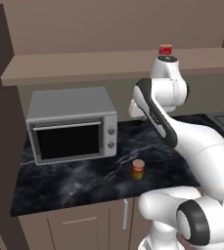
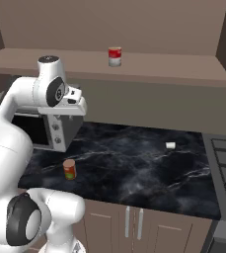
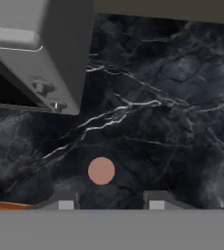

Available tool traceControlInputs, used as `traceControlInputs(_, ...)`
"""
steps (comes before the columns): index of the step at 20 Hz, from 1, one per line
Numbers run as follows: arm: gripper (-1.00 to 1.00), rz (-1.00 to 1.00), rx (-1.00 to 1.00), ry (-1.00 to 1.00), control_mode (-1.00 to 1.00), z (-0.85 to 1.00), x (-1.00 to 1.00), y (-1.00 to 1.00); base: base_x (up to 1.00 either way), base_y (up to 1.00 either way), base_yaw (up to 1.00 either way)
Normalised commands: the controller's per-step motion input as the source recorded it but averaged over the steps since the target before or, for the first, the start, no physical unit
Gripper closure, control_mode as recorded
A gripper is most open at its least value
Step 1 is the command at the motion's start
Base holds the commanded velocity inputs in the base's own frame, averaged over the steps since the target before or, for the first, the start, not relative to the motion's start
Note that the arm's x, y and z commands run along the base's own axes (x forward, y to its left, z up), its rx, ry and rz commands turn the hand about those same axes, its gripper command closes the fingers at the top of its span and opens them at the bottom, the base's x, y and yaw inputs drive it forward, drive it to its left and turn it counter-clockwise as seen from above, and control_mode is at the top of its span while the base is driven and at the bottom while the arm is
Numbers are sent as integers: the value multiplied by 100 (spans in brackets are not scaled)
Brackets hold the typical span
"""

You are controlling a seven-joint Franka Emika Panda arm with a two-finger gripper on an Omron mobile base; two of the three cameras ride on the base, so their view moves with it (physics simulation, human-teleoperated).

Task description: Restock the canned food cabinet by taking the new fresh canned food from the counter and placing it in the cabinet. Then, take the old canned food from the cabinet and place it on the counter.

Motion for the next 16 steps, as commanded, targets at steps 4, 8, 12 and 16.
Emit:
traceControlInputs(4,-100,0,0,0,-100,0,-3,0,0,0,0)
traceControlInputs(8,-100,0,0,3,-100,-25,-37,0,0,0,0)
traceControlInputs(12,-100,0,-2,12,-100,-69,-34,1,0,0,0)
traceControlInputs(16,-100,0,-6,13,-100,-96,-22,0,0,0,0)
